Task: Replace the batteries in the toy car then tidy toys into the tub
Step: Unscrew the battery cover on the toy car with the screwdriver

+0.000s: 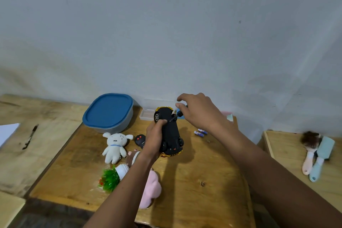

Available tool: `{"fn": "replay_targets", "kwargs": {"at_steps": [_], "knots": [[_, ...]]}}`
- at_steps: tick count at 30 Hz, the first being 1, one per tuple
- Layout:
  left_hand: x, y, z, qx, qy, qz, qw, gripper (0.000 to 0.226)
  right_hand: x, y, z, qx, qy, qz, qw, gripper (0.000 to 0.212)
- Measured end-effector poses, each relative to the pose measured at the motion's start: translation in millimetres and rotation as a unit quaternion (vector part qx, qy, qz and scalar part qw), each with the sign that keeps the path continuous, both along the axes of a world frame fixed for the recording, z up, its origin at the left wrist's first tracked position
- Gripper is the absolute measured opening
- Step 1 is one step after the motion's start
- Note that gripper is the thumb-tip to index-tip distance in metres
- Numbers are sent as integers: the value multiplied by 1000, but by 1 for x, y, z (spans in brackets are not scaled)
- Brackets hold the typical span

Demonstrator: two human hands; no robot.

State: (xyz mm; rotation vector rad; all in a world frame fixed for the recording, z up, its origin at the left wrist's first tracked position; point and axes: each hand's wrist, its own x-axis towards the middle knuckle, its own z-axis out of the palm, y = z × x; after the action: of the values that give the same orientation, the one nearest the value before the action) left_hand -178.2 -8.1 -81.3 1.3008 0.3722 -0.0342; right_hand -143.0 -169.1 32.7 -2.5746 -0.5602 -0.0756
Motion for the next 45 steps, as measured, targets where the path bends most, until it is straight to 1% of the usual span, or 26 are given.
{"fn": "replay_targets", "kwargs": {"at_steps": [1,3,5,7,10,12,14,15,17,19,21,23,25,27,29,33,34,37,39,41,43,45], "knots": [[-1,-1,0,-1,0,2,1000,58,-1,-1,0,19,10,11,1000,35],[-2,-1,0,-6,0,9,1000,61,-4,-2,3,59,40,46,996,47],[-3,-2,1,-4,5,13,1000,61,-5,-5,6,66,57,68,994,55],[-4,-3,1,-5,7,12,1000,60,-5,-7,6,34,48,58,997,50],[-6,-6,2,-4,2,10,1000,60,-4,-9,5,-36,-3,-3,999,38],[-7,-8,1,-5,4,9,1000,62,-5,-9,4,-44,-20,-18,999,34],[-8,-9,0,-4,3,6,1000,61,-5,-11,3,-16,4,-11,1000,31],[-8,-10,0,-3,2,6,1000,59,-5,-12,4,6,26,3,1000,34],[-7,-9,0,-4,4,9,1000,52,-4,-16,7,43,60,41,996,50],[-7,-10,0,-5,5,6,1000,45,-4,-18,8,63,72,60,994,58],[-7,-12,1,-7,2,0,1000,45,-3,-18,7,58,70,53,995,52],[-6,-14,1,-6,-1,-4,1000,45,-3,-16,4,17,47,20,999,42],[-6,-15,2,-8,2,-3,1000,43,-2,-14,2,-17,29,-10,999,39],[-6,-15,3,-9,6,3,1000,43,-1,-14,3,-23,27,-6,999,36],[-5,-15,3,-4,6,6,1000,41,-2,-15,5,-5,32,6,999,31],[-2,-13,9,-2,-1,5,1000,52,-2,-15,11,83,40,16,996,39],[-1,-13,11,-3,-2,7,1000,53,0,-15,12,90,49,23,994,41],[1,-12,13,-3,-6,3,1000,52,3,-16,11,69,49,32,996,43],[2,-12,14,9,-12,1,1000,45,3,-16,10,34,13,3,999,39],[2,-12,14,10,-11,0,1000,42,5,-15,8,-11,-21,-28,999,38],[1,-13,15,13,-9,-4,1000,40,6,-15,7,-15,-25,-31,999,36],[1,-14,15,16,-10,-9,1000,38,5,-17,9,7,-6,-22,1000,32]]}}
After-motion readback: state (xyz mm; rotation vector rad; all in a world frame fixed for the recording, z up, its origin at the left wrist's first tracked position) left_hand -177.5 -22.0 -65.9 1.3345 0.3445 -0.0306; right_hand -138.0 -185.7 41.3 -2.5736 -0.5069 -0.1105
